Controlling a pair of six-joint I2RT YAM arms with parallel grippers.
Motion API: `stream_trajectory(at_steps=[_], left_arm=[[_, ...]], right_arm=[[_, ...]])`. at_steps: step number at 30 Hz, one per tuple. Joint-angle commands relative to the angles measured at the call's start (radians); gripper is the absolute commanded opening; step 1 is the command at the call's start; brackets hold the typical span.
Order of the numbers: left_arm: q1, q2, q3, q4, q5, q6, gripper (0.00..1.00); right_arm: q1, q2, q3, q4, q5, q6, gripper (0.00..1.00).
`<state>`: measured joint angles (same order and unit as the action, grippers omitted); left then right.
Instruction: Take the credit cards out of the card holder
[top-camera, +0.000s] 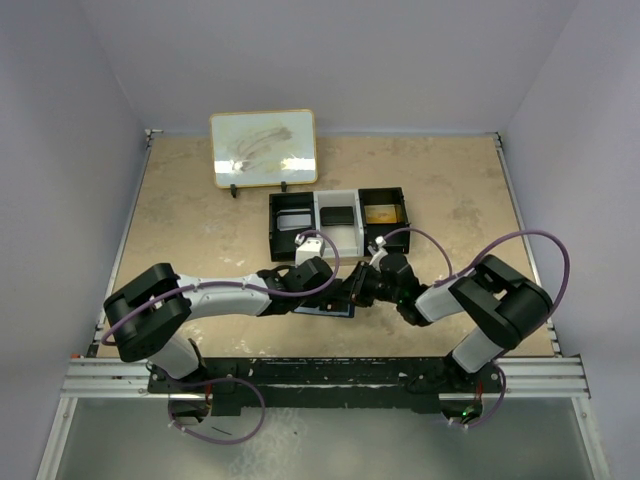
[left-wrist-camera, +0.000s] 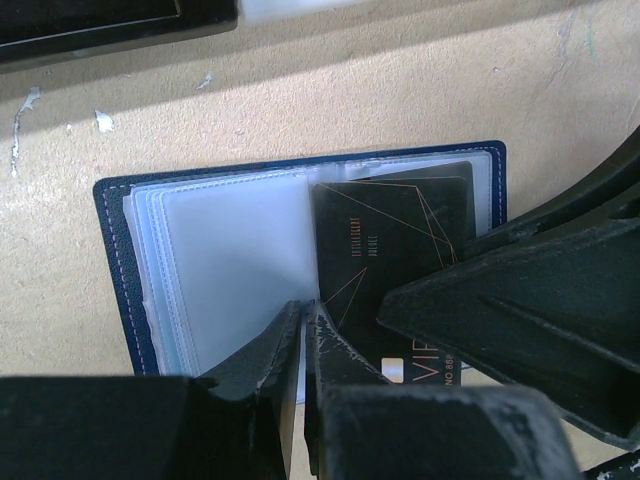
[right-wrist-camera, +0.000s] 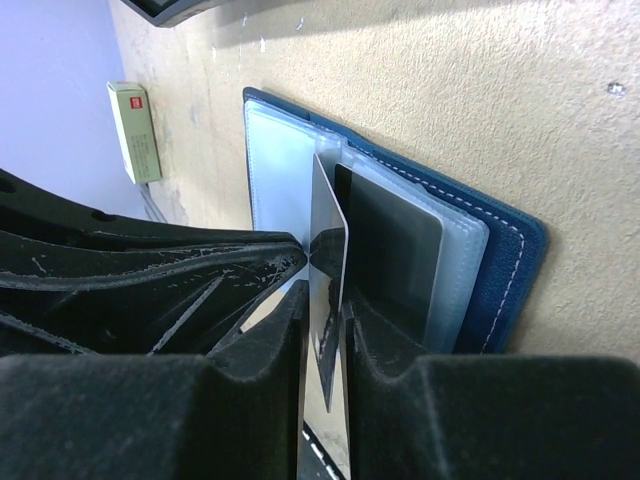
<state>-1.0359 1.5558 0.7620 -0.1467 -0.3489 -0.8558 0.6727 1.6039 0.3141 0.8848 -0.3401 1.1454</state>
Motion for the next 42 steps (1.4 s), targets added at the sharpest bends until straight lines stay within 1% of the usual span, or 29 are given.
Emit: stream_trajectory(at_steps=[1,10,17,23,25,29,33,35,37,39,42], left_arm=[[-0.007,0.012,-0.011,-0.044,-0.018,-0.009,0.03],[-0.007,-0.004,-0.02,-0.053,-0.035,-0.015,0.02],[-0.007,-0.029,-0.023,-0.055,-0.04,-0.022,0.04],[-0.007,-0.086,-0.024,-0.079,-0.054,-0.019,0.07],[-0.008,-0.108,-0.021,-0.09,-0.06,-0.019,0.11],[-0.007,-0.173,-0.017,-0.097,-0.063,-0.02,0.24],[-0.007,-0.253,-0.004,-0.156,-0.094,-0.013,0.34],[-0.005,-0.294,0.008,-0.219,-0.142,0.009,0.44],[0.004,-0.331,0.026,-0.308,-0.22,0.03,0.56],[0.039,-0.366,0.045,-0.388,-0.267,0.056,0.6],[0.082,-0.431,0.092,-0.458,-0.302,0.099,0.62]], right_arm=[[-0.005,0.016,0.008,0.045,-0.025,-0.004,0.18],[-0.005,-0.015,-0.006,-0.002,0.005,-0.015,0.0],[-0.005,-0.105,-0.008,-0.076,0.044,-0.051,0.0],[-0.006,-0.24,-0.002,-0.211,0.105,-0.107,0.0],[-0.006,-0.286,0.002,-0.255,0.123,-0.13,0.0],[-0.005,-0.36,0.016,-0.341,0.163,-0.194,0.0],[-0.005,-0.44,0.031,-0.359,0.226,-0.291,0.0],[-0.004,-0.485,0.033,-0.359,0.233,-0.334,0.0],[-0.004,-0.528,0.041,-0.366,0.245,-0.385,0.0],[-0.003,-0.568,0.057,-0.38,0.256,-0.455,0.0],[-0.002,-0.619,0.092,-0.424,0.291,-0.558,0.0]])
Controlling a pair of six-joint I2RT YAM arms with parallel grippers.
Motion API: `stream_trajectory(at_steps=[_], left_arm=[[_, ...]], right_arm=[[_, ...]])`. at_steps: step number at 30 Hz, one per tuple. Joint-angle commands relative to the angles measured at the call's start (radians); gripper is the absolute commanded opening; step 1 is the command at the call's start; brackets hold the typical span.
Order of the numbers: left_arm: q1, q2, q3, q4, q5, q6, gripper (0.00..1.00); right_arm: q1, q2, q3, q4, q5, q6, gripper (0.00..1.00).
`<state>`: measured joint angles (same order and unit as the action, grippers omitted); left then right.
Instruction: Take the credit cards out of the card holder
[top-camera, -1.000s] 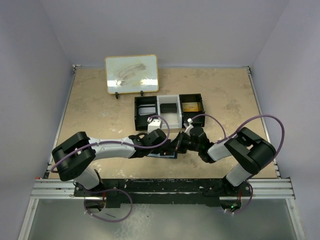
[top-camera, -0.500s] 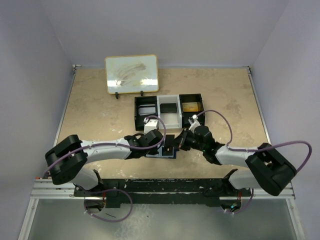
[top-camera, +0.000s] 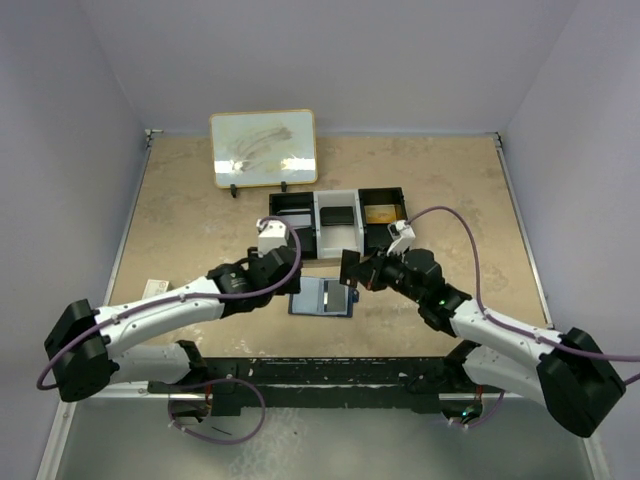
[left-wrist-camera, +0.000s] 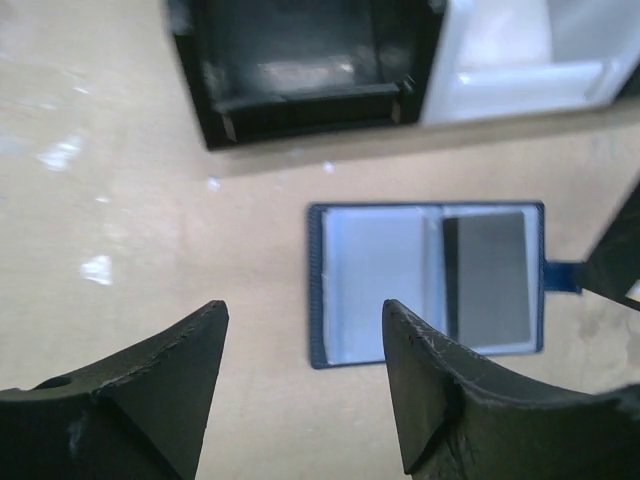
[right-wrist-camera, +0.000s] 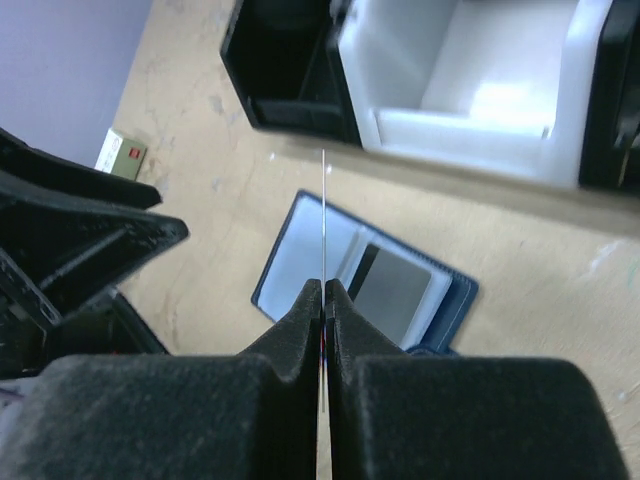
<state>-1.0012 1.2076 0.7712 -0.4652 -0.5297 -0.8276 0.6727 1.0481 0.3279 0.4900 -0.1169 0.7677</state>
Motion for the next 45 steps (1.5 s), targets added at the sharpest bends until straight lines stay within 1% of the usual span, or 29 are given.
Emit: stream_trajectory(at_steps=[1,5,8,11,12,14,17,20,22,24,27,29,32,36,41,45], left_arm=[[0.056,-0.095,0.1,-0.158,-0.13,0.083,0.62],[0.117,-0.12,0.182,-0.258,-0.178,0.131,0.63],[0.239,-0.122,0.217,-0.303,-0.151,0.19,0.65],[0.383,-0.158,0.2,-0.283,-0.077,0.256,0.66],[0.431,-0.175,0.179,-0.259,-0.046,0.279,0.66],[0.485,-0.212,0.135,-0.213,-0.022,0.303,0.67],[0.492,-0.224,0.127,-0.202,-0.025,0.306,0.67],[0.492,-0.224,0.133,-0.209,-0.072,0.304,0.68],[0.492,-0.229,0.135,-0.214,-0.088,0.302,0.68],[0.492,-0.238,0.129,-0.211,-0.083,0.3,0.68],[0.492,-0.248,0.125,-0.199,-0.08,0.309,0.68],[0.492,-0.243,0.126,-0.198,-0.083,0.315,0.68],[0.492,-0.227,0.131,-0.204,-0.08,0.315,0.68],[0.492,-0.217,0.13,-0.204,-0.084,0.318,0.68],[0.492,-0.207,0.134,-0.204,-0.083,0.326,0.68],[0.492,-0.206,0.135,-0.202,-0.082,0.329,0.68]], right_arm=[[-0.003,-0.078,0.088,-0.039,0.079,-0.212,0.0],[-0.003,-0.116,0.129,-0.059,0.118,-0.325,0.0],[-0.003,-0.109,0.159,-0.045,0.118,-0.431,0.0],[0.008,-0.054,0.217,-0.06,0.03,-0.591,0.0],[0.014,-0.029,0.246,-0.084,0.022,-0.642,0.0],[0.02,0.023,0.304,-0.137,0.034,-0.744,0.0],[0.023,0.083,0.375,-0.197,0.078,-0.863,0.0],[0.027,0.132,0.405,-0.21,0.094,-1.012,0.0],[0.033,0.196,0.445,-0.26,0.114,-1.1,0.0],[0.035,0.252,0.491,-0.293,0.173,-1.157,0.0],[0.035,0.313,0.526,-0.291,0.199,-1.257,0.0],[0.035,0.344,0.549,-0.297,0.193,-1.287,0.0],[0.033,0.39,0.568,-0.274,0.205,-1.386,0.0],[0.032,0.466,0.62,-0.271,0.208,-1.476,0.0],[0.028,0.555,0.649,-0.202,0.255,-1.566,0.0],[0.02,0.622,0.714,-0.203,0.265,-1.616,0.0]])
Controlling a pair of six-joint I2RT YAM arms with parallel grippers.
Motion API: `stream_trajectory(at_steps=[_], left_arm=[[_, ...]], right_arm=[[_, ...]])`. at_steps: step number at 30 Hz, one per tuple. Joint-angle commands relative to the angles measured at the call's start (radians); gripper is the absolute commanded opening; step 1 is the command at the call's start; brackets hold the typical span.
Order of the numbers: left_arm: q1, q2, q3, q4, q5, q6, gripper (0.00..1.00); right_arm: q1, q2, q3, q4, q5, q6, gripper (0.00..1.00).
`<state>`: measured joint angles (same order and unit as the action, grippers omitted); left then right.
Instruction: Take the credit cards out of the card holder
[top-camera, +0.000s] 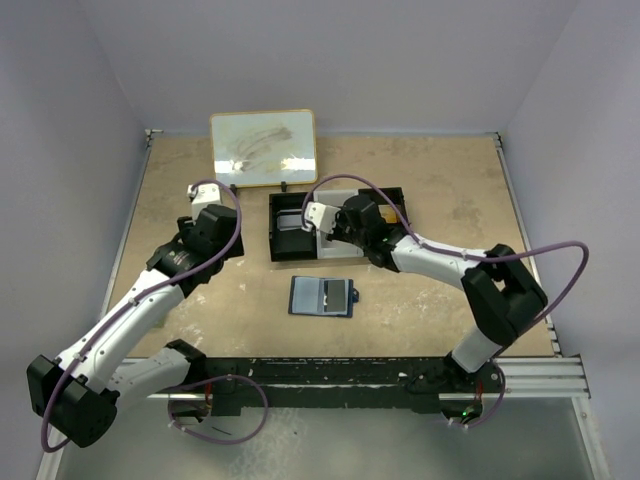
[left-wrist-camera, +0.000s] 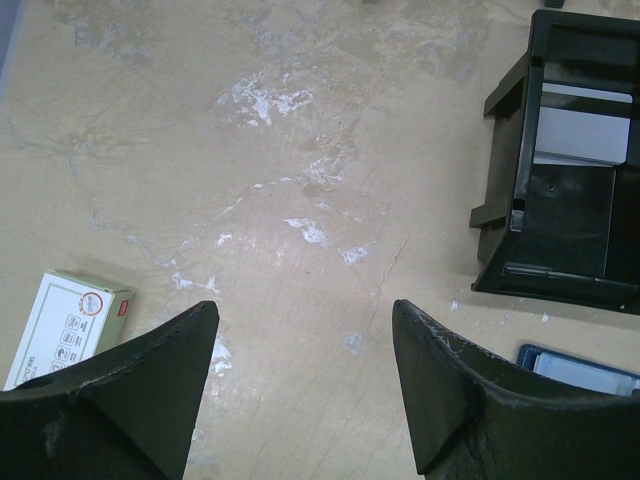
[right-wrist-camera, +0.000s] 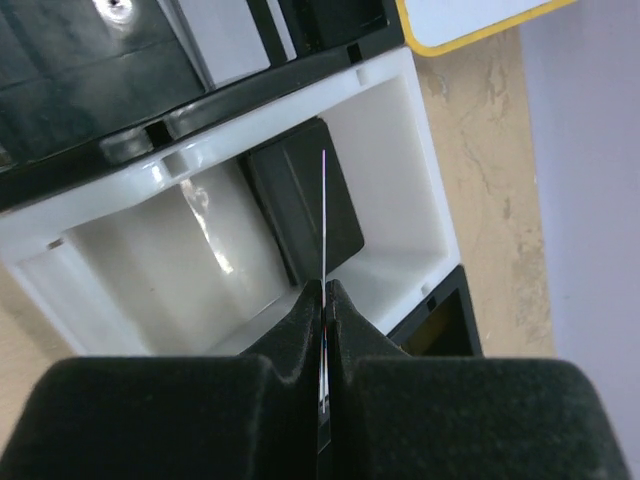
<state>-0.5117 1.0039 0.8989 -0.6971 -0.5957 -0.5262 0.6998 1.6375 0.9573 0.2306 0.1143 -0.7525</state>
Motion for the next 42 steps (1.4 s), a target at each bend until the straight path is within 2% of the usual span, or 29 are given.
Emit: stream_trajectory(at_steps=[1,5,12,27,35,42], left_arm=[[0.002,-0.003,0.007,0.03,-0.018,0.029,0.68],[0.002,-0.002,0.005,0.032,-0.021,0.031,0.68],[0.002,-0.004,0.007,0.033,-0.025,0.033,0.68],[0.006,-0.002,0.009,0.032,-0.042,0.034,0.68],[0.012,0.001,0.011,0.031,-0.039,0.036,0.68],[0.018,0.006,0.009,0.033,-0.033,0.037,0.68]], right_arm=[[-0.009,0.048,0.097,0.058,0.043,-0.105,0.0],[-0.017,0.101,0.129,0.096,0.063,-0.152,0.0],[-0.047,0.181,0.212,0.043,0.05,-0.181,0.0],[-0.052,0.264,0.243,0.045,0.027,-0.199,0.0],[-0.052,0.32,0.275,0.057,0.066,-0.195,0.04],[-0.052,0.321,0.287,0.023,0.093,-0.184,0.14]])
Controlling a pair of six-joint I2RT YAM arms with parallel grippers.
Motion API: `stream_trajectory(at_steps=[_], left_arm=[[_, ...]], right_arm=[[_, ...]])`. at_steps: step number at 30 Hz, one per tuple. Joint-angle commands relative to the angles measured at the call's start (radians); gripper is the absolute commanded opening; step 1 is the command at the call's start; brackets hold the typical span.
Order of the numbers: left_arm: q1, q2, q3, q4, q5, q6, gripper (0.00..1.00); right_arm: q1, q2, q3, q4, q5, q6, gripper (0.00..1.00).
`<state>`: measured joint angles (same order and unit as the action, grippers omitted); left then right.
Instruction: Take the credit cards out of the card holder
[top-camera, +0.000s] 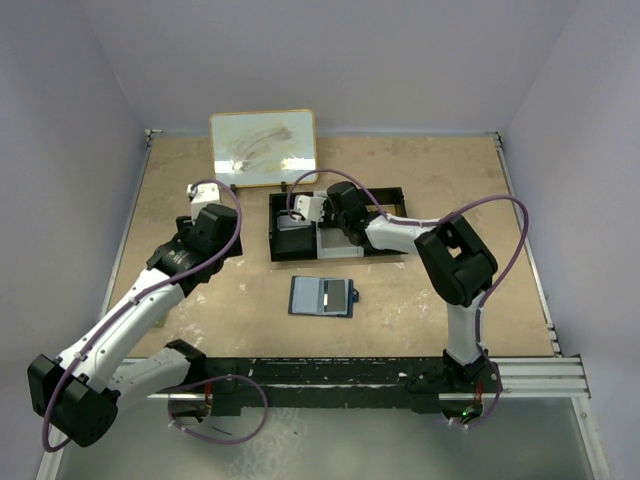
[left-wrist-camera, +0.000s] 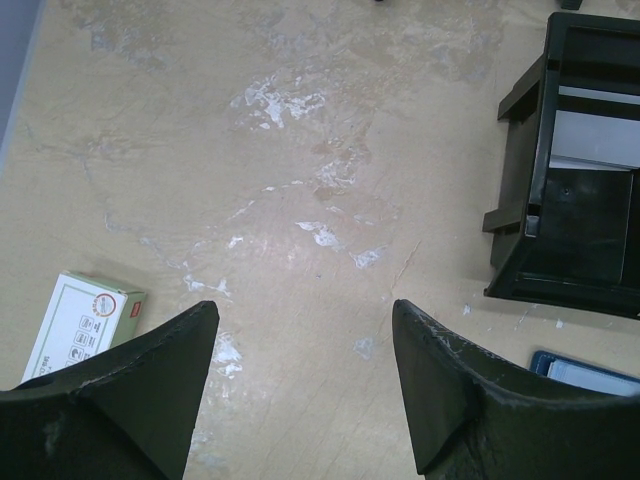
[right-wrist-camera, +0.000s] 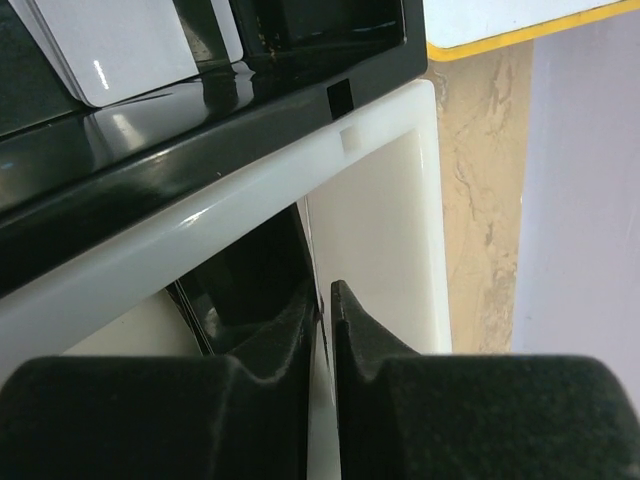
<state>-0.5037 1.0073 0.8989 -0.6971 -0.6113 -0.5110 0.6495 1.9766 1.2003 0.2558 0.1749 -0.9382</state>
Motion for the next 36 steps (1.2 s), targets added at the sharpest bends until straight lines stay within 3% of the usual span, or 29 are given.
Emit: stream_trajectory(at_steps=[1,4,9,13,30,33,36], left_arm=[[0.011,0.002,0.008,0.033,-0.017,0.022,0.68],[0.014,0.006,0.009,0.034,-0.013,0.023,0.68],[0.016,0.014,0.01,0.035,-0.009,0.026,0.68],[0.016,0.017,0.009,0.034,-0.007,0.026,0.68],[0.016,0.033,0.009,0.034,0.006,0.029,0.68],[0.016,0.033,0.01,0.034,0.012,0.03,0.68],[0.016,0.024,0.008,0.037,0.026,0.033,0.68]], right_arm=[[-0.002,-0.021,0.043,-0.011,0.029,0.003,0.17],[-0.002,-0.021,0.053,-0.054,0.007,0.014,0.29],[-0.002,-0.023,0.053,-0.103,-0.041,0.025,0.34],[-0.001,-0.037,0.048,-0.13,-0.076,0.029,0.47],[-0.002,-0.206,0.005,-0.112,-0.146,0.118,0.52],[-0.002,-0.306,-0.03,-0.061,-0.144,0.198,0.52],[-0.002,-0.455,-0.104,0.034,-0.131,0.396,0.53]])
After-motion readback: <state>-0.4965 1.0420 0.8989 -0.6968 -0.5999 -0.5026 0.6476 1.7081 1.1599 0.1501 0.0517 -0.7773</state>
